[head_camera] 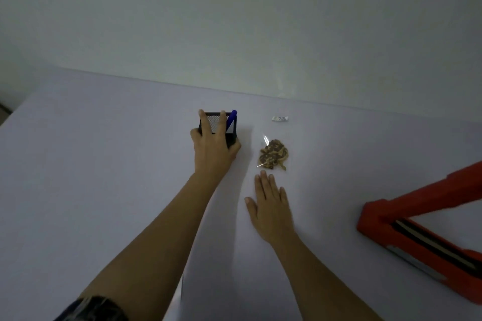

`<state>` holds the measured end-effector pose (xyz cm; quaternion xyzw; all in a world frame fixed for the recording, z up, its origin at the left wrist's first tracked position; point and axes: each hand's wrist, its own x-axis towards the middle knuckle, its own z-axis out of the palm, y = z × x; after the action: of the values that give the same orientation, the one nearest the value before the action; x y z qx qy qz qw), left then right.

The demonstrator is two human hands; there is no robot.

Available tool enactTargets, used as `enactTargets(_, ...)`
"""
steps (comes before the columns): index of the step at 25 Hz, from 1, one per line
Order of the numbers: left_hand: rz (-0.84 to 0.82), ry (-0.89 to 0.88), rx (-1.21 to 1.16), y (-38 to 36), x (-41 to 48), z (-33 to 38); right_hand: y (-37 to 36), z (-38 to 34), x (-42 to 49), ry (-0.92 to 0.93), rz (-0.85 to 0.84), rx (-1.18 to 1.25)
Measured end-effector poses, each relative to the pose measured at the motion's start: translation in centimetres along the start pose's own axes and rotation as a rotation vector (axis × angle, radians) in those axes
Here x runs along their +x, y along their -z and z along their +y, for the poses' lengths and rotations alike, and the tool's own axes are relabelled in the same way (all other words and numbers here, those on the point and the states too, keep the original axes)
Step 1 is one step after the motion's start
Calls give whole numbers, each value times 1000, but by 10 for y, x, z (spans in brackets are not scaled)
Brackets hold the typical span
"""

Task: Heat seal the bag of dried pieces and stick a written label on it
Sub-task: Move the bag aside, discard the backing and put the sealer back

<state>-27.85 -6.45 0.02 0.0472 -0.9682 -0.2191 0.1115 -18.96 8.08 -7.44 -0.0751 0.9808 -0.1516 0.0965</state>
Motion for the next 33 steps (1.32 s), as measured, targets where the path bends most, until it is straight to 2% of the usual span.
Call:
enactTargets(3, -94, -65, 1, -26, 60, 30, -1, 8, 5, -60, 40, -37)
enactTargets(7, -204, -101, 37, -52, 102, 48, -8, 12, 6, -46, 97, -57)
enactTargets(17, -276, -116, 141, -65, 137, 56, -10, 17, 13, -46, 86, -92)
enactTargets(19, -244, -93, 127, -57, 127, 57, -9, 17, 13, -41, 88, -94)
enactTargets(21, -178, -89, 55, -43, 106, 54, -6, 16, 13, -19, 78, -99)
enactTargets(23, -109, -64, -96, -30, 70, 43, -5, 13, 9, 32, -3, -81)
enactTargets(26, -62, -10, -241, -14, -16, 8, -9, -2, -20, 94, -60, -56)
enactTargets(29, -58, 25, -197, 8, -117, -44, -17, -22, -64, 116, -65, -65)
enactTargets(33, -89, -17, -93, 34, -228, -102, -33, -42, -111, 163, -53, -55)
